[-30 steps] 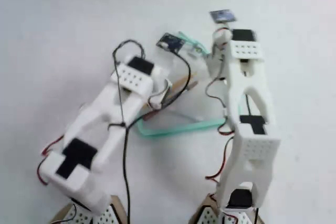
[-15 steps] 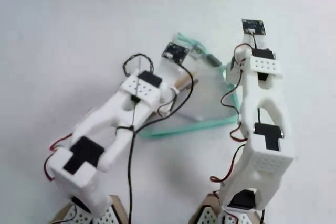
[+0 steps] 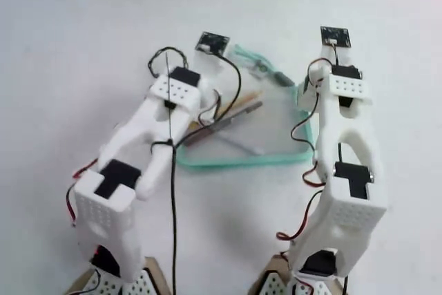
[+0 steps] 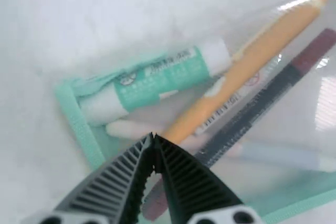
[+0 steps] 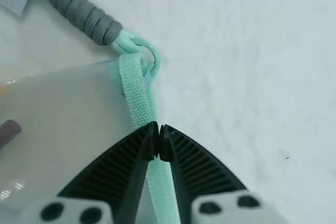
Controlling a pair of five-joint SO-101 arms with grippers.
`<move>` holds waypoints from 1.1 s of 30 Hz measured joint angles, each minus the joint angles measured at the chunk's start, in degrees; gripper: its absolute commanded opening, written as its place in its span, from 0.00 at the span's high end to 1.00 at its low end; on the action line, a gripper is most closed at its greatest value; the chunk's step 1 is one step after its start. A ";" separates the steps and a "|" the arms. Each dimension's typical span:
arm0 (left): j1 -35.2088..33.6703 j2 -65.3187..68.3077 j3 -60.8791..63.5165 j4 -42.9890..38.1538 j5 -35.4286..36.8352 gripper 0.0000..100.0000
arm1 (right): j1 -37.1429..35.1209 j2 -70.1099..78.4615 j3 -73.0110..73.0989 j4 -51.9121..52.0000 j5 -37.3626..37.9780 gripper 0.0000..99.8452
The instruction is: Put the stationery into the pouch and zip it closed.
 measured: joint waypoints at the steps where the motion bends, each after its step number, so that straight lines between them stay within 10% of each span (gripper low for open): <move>1: 0.00 0.00 -0.35 1.05 0.00 0.98 | 0.00 -0.35 0.88 -0.88 0.00 0.98; 9: -1.41 -7.38 2.90 6.33 -0.09 0.98 | 0.00 -1.05 1.93 -2.55 -0.88 0.98; 22: -8.35 -51.60 36.04 -10.99 -0.35 0.98 | -4.84 -26.20 2.29 15.30 -2.46 0.98; 33: -9.23 -85.89 38.15 -13.27 -13.54 0.98 | 0.70 -54.59 2.29 27.69 4.13 0.98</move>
